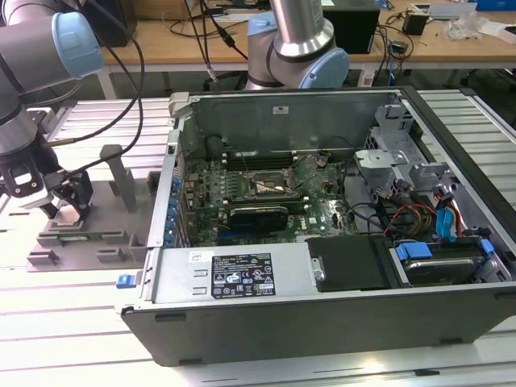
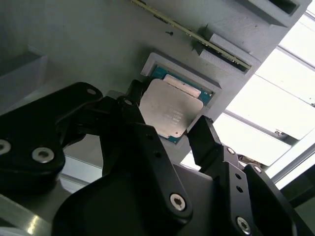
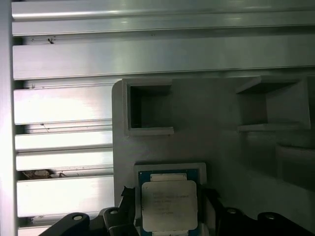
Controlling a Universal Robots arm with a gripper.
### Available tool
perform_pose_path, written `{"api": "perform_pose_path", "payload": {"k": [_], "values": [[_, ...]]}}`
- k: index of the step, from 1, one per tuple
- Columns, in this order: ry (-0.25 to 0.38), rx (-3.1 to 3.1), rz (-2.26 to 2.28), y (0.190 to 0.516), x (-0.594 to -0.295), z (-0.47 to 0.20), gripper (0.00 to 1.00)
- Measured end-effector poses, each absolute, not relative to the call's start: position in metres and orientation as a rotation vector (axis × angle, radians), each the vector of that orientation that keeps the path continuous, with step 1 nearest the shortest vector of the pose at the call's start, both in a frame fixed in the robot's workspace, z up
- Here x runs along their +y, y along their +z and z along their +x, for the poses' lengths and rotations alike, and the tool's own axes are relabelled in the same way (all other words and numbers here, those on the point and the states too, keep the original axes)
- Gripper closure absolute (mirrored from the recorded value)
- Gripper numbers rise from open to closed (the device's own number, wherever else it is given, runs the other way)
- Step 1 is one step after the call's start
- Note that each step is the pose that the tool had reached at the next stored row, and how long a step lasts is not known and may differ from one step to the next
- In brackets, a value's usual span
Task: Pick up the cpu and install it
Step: 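Pick up the cpu and move it towards the insertion slot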
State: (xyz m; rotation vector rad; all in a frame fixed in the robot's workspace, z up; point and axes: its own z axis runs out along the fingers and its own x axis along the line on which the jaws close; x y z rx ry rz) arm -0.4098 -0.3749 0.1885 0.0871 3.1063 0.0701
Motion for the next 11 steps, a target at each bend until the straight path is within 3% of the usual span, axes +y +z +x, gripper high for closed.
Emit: {"api": "perform_pose_path", "payload": {"k": [4, 6, 11], "values": [[0.070, 3.106, 0.087, 0.1882, -0.3749, -0.4098, 0.37], [0.070, 3.106, 0.087, 0.1881, -0.3749, -0.4098, 0.45], [0.070, 3.106, 0.086, 0.1942, -0.3749, -0.4098, 0.45]]}}
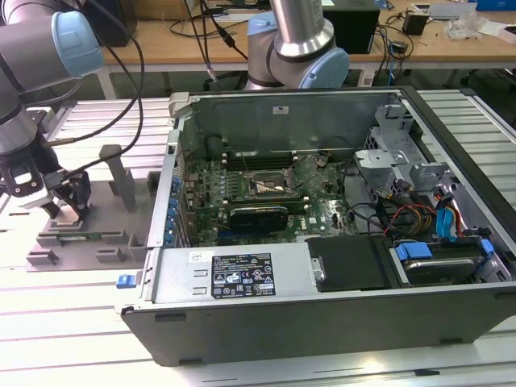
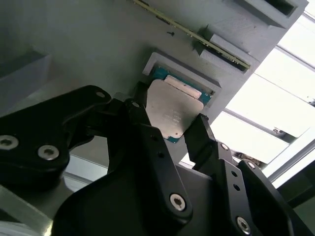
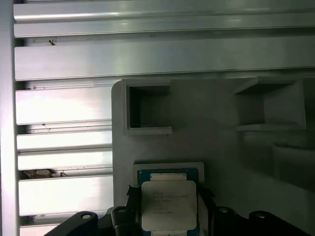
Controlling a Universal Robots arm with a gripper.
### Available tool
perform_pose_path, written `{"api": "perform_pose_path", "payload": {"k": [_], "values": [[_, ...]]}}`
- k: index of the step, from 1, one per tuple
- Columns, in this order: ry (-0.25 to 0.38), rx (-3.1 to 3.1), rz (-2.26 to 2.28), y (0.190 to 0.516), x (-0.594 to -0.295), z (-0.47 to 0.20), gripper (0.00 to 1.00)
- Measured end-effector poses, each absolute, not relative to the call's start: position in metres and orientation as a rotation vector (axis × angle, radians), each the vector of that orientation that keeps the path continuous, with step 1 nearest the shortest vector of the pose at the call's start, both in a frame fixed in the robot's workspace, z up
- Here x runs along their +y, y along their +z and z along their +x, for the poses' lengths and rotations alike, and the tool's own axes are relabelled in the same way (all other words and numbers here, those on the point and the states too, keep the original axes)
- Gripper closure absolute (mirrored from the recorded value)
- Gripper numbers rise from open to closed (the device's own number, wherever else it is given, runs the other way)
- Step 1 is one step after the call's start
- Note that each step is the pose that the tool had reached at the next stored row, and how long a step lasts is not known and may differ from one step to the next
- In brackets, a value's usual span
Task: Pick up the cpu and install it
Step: 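Pick up the cpu and move it towards the insertion slot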
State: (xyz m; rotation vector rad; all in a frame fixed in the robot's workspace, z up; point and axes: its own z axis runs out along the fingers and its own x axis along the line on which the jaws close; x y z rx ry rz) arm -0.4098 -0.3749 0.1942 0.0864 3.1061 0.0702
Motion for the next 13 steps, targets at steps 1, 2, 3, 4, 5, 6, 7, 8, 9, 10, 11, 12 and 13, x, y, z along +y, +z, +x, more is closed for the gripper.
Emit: {"api": "perform_pose_path", "payload": {"k": [1, 2, 3, 4, 5, 6, 7, 8, 9, 10, 11, 12, 13], "values": [[0.071, 3.107, 0.054, 0.195, -0.375, -0.410, 0.45], [0.071, 3.108, 0.042, 0.195, -0.375, -0.410, 0.45], [0.071, 3.108, 0.041, 0.195, -0.375, -0.410, 0.45], [0.071, 3.108, 0.041, 0.196, -0.375, -0.410, 0.45], [0.071, 3.108, 0.041, 0.198, -0.375, -0.410, 0.45], [0.071, 3.108, 0.041, 0.200, -0.375, -0.410, 0.45], [0.071, 3.108, 0.041, 0.202, -0.375, -0.410, 0.45], [0.071, 3.108, 0.041, 0.205, -0.375, -0.410, 0.45], [0.071, 3.108, 0.041, 0.207, -0.375, -0.410, 0.45], [0.071, 3.108, 0.041, 0.210, -0.375, -0.410, 0.45], [0.071, 3.108, 0.041, 0.212, -0.375, -0.410, 0.45], [0.071, 3.108, 0.041, 0.215, -0.375, -0.410, 0.45], [0.071, 3.108, 0.041, 0.218, -0.375, -0.410, 0.45]]}}
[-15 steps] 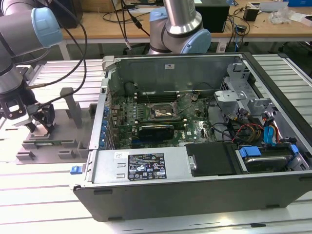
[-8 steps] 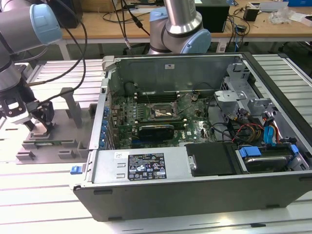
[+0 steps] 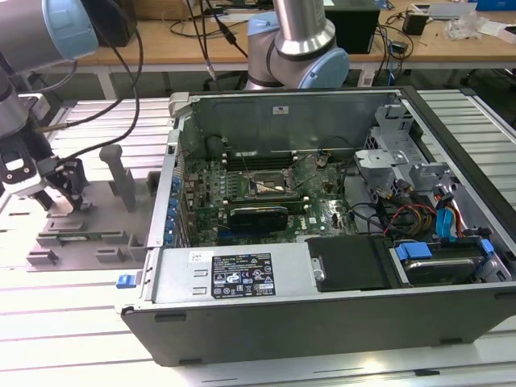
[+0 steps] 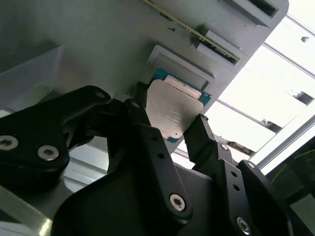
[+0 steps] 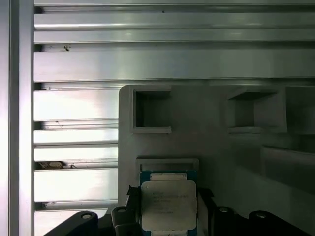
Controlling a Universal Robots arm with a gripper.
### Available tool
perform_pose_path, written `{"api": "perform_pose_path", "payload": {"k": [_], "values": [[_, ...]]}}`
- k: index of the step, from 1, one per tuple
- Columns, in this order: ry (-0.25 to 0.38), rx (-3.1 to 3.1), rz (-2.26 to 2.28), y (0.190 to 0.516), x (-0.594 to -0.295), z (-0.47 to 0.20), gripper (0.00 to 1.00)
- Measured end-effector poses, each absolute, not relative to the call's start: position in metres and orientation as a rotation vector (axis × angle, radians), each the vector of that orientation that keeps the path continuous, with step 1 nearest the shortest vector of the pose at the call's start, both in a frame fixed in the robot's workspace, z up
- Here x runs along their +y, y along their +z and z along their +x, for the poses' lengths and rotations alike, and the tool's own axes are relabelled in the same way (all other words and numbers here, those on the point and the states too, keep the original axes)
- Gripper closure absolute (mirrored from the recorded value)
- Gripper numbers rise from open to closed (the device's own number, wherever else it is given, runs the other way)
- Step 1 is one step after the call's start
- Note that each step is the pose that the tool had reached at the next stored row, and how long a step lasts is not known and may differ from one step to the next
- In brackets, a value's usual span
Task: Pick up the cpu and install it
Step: 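Pick up the cpu and move it towards the insertion slot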
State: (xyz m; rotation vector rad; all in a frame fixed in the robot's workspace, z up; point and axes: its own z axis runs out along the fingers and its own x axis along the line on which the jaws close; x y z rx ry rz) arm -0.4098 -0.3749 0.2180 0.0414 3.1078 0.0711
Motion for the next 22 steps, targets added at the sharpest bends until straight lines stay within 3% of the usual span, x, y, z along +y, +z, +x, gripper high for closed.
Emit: {"api": "perform_pose_path", "payload": {"k": [22], "values": [[0.071, 3.106, 0.041, 0.280, -0.375, -0.410, 0.45]]}}
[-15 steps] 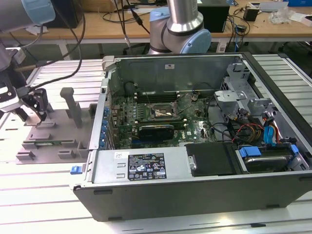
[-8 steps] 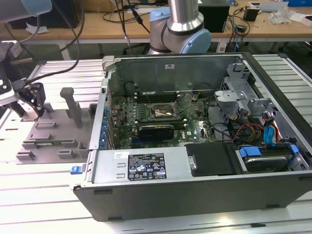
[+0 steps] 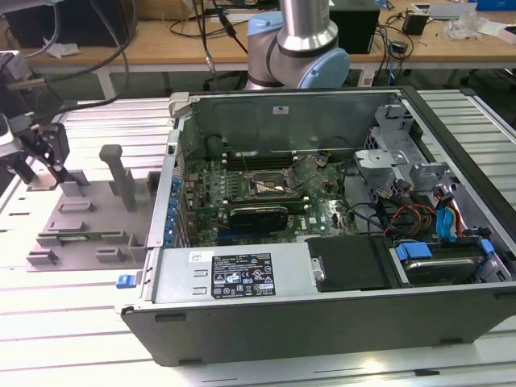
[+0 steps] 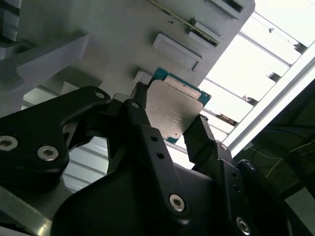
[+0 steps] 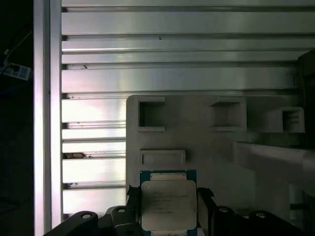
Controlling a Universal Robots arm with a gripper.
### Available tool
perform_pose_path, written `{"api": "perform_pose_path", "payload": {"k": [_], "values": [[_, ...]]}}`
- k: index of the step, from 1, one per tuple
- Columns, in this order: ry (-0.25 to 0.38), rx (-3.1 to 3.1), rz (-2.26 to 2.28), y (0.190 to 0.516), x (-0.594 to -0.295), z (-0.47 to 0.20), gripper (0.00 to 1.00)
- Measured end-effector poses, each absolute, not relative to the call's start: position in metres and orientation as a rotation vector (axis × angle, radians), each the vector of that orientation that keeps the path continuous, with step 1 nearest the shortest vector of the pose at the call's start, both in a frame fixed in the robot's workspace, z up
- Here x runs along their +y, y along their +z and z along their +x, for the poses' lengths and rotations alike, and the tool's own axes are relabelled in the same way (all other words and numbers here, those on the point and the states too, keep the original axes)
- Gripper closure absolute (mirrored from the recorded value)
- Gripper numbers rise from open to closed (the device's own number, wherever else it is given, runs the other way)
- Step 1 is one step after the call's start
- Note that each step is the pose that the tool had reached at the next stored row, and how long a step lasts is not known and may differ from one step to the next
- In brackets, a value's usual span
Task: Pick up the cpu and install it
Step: 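Pick up the cpu and move it towards the insertion slot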
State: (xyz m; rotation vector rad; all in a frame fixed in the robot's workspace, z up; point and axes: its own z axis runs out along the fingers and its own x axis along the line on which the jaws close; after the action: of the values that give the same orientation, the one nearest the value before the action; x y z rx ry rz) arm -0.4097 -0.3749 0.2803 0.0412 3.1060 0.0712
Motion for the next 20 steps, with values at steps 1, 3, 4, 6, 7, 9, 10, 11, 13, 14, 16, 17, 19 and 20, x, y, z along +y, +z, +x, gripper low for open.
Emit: {"api": "perform_pose_path", "payload": {"k": [1, 3, 4, 6, 7, 9, 10, 11, 13, 14, 16, 17, 19, 20], "values": [[0.071, 3.106, 0.041, 0.285, -0.375, -0.410, 0.45], [0.071, 3.105, 0.041, 0.290, -0.375, -0.410, 0.45], [0.071, 3.105, 0.041, 0.293, -0.375, -0.410, 0.45], [0.071, 3.104, 0.041, 0.298, -0.375, -0.410, 0.45], [0.071, 3.104, 0.041, 0.300, -0.375, -0.410, 0.45], [0.071, 3.104, 0.041, 0.306, -0.375, -0.410, 0.45], [0.071, 3.103, 0.041, 0.308, -0.375, -0.410, 0.45], [0.071, 3.103, 0.041, 0.311, -0.375, -0.410, 0.45], [0.071, 3.103, 0.041, 0.315, -0.375, -0.410, 0.45], [0.071, 3.103, 0.041, 0.318, -0.375, -0.410, 0.45], [0.071, 3.103, 0.041, 0.321, -0.375, -0.410, 0.45], [0.071, 3.103, 0.041, 0.322, -0.375, -0.410, 0.45], [0.071, 3.103, 0.041, 0.327, -0.375, -0.410, 0.45], [0.071, 3.103, 0.041, 0.328, -0.375, -0.410, 0.45]]}}
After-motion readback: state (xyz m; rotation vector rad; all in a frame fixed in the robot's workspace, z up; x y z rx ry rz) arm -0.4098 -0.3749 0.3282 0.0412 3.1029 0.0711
